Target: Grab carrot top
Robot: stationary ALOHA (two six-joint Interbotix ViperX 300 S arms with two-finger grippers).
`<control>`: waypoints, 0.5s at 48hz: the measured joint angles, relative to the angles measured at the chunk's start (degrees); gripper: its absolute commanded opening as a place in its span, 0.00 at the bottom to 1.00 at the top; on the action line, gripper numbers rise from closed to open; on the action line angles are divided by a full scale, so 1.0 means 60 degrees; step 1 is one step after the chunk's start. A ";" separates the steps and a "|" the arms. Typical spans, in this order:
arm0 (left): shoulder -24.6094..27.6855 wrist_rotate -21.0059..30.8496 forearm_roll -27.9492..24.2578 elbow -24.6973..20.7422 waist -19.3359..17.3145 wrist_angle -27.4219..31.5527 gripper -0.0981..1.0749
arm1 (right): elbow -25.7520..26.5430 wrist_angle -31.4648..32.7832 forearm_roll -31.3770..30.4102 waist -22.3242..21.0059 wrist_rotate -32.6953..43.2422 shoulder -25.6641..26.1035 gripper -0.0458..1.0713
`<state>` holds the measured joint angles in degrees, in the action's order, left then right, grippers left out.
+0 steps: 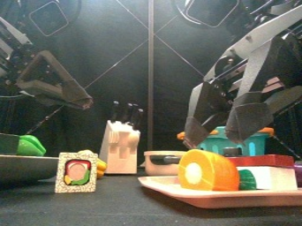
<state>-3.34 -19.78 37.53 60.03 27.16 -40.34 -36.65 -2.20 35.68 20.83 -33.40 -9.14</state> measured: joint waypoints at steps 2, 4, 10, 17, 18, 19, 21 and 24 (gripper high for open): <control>0.0000 0.0000 0.0000 0.0015 0.0000 0.0000 0.51 | 0.0044 0.0103 0.0015 0.0000 0.0000 -0.0044 0.84; 0.0000 0.0000 0.0000 0.0015 0.0000 0.0000 0.51 | 0.0088 0.0190 0.0015 0.0000 0.0000 -0.0103 0.84; 0.0000 0.0000 0.0000 0.0000 0.0000 0.0000 0.51 | 0.0190 0.0322 0.0029 0.0000 0.0000 -0.0278 0.84; 0.0000 0.0000 0.0015 0.0015 0.0000 0.0000 0.51 | 0.0322 0.0366 0.0029 -0.0029 0.0000 -0.0469 0.84; 0.0000 0.0000 0.0000 0.0015 0.0000 0.0000 0.51 | 0.0322 0.0366 0.0029 -0.0044 -0.0015 -0.0483 0.84; 0.0000 0.0000 0.0015 0.0015 -0.0015 0.0000 0.51 | 0.0352 0.0366 0.0029 -0.0044 0.0000 -0.0498 0.84; 0.0000 0.0000 0.0000 0.0015 -0.0015 0.0000 0.51 | 0.0366 0.0366 0.0029 -0.0073 0.0000 -0.0542 0.84; 0.0000 0.0000 0.0000 0.0015 0.0000 0.0000 0.51 | 0.0381 0.0381 0.0015 -0.0117 0.0000 -0.0557 0.83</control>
<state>-3.34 -19.78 37.53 60.12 27.16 -40.34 -34.37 0.09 35.77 20.13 -33.40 -12.48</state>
